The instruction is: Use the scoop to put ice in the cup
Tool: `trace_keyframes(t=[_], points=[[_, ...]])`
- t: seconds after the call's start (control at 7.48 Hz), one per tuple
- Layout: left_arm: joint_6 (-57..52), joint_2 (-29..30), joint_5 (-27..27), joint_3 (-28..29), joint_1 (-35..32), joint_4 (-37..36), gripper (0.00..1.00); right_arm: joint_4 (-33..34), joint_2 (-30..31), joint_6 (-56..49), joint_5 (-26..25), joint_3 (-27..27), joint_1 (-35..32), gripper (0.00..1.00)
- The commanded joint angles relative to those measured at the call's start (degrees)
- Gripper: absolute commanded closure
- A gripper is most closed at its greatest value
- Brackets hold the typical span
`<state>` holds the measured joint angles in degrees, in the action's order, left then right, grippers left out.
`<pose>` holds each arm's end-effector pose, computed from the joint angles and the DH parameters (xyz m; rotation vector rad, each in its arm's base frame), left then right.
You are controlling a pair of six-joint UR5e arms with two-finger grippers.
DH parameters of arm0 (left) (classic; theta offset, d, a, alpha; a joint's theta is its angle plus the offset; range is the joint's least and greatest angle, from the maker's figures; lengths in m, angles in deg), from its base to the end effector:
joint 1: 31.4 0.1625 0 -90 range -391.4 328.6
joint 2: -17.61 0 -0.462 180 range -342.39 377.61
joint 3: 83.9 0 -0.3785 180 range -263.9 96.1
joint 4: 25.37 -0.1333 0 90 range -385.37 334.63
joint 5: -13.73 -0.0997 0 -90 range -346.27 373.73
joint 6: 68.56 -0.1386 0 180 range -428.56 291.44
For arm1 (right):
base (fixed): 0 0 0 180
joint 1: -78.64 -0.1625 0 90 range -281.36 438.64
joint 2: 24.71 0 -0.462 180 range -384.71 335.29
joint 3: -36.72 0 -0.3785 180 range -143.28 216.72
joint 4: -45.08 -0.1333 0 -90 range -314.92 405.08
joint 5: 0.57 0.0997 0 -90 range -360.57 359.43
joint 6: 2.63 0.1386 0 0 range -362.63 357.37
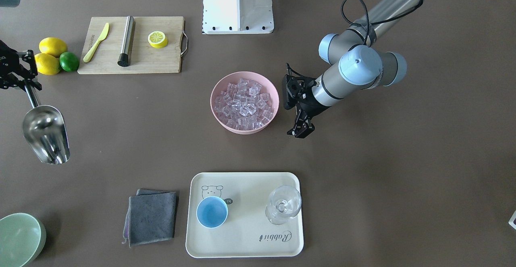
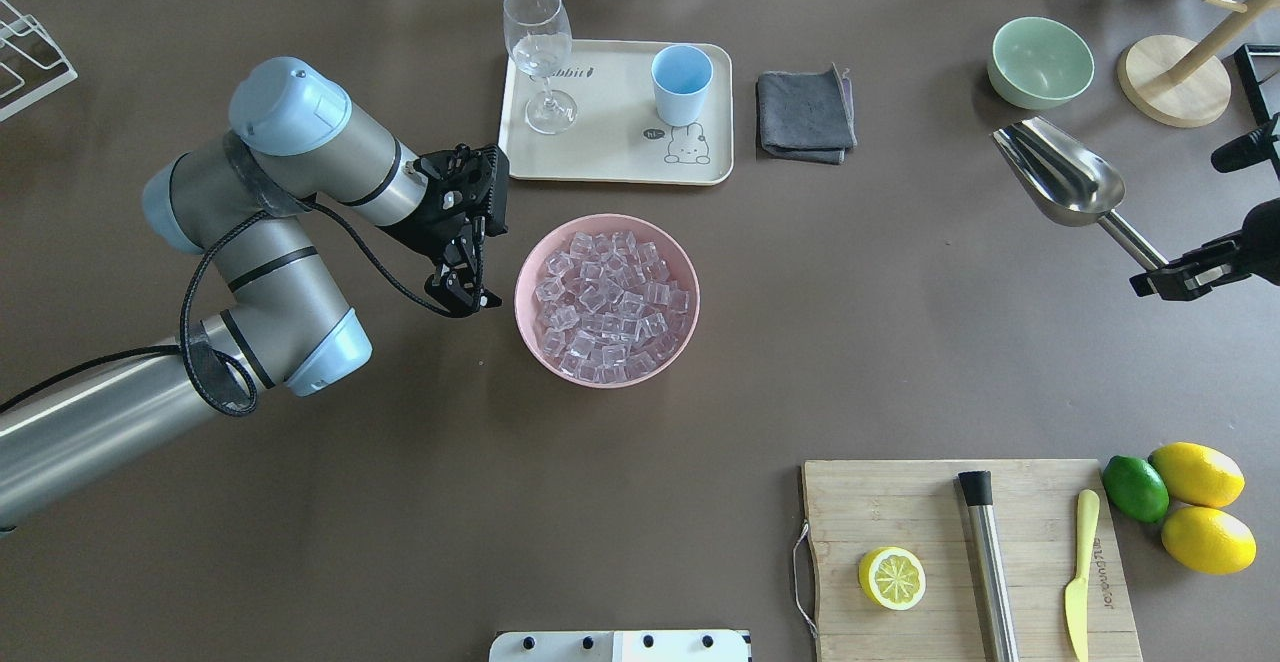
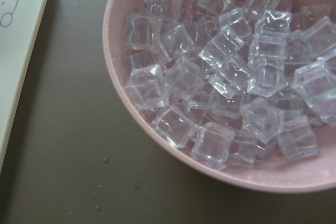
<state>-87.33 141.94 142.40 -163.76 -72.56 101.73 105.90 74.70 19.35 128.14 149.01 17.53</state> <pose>0.5329 -0.5279 0.3535 0.9128 0.9344 1.3832 -0.1717 -0.4077 0.5474 0.3614 -0.8878 -0.3590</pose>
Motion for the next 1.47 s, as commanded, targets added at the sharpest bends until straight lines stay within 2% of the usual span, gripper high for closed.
trace_keyframes(t=[0.0,0.13,0.4,0.53,0.67,0.8,1.07,1.2,1.34], points=[[1.72,-0.23,0.0,0.32,0.64,1.3,0.01,16.13,-7.37,-5.0,-0.38,6.16,1.08,1.0],[2.85,-0.31,0.0,0.32,1.25,2.0,0.01,21.92,-10.61,-8.32,-0.56,8.1,3.0,1.0],[3.74,-0.31,0.0,0.32,1.43,3.23,0.01,38.51,-21.39,-11.35,-1.26,11.79,4.69,1.0],[3.83,-0.31,0.09,0.32,1.69,3.24,0.01,40.5,-25.11,-11.26,-1.53,11.72,5.74,1.0],[3.83,-0.31,0.09,0.32,1.96,3.33,0.01,41.13,-26.54,-11.43,-5.7,11.46,8.27,1.0],[3.83,-0.31,0.09,0.32,1.96,3.33,0.01,42.09,-29.16,-11.61,-6.7,9.46,9.95,1.0],[3.91,-0.31,0.35,0.24,2.31,3.33,0.01,46.3,-29.63,-19.39,-6.8,9.87,13.11,1.0],[3.92,-0.31,0.35,0.32,2.31,3.33,0.01,51.54,-31.72,-24.39,-9.59,10.48,15.3,1.0],[3.92,-0.23,0.35,0.24,2.49,3.33,0.01,61.95,-37.22,-30.01,-14.31,11.01,17.59,1.0]])
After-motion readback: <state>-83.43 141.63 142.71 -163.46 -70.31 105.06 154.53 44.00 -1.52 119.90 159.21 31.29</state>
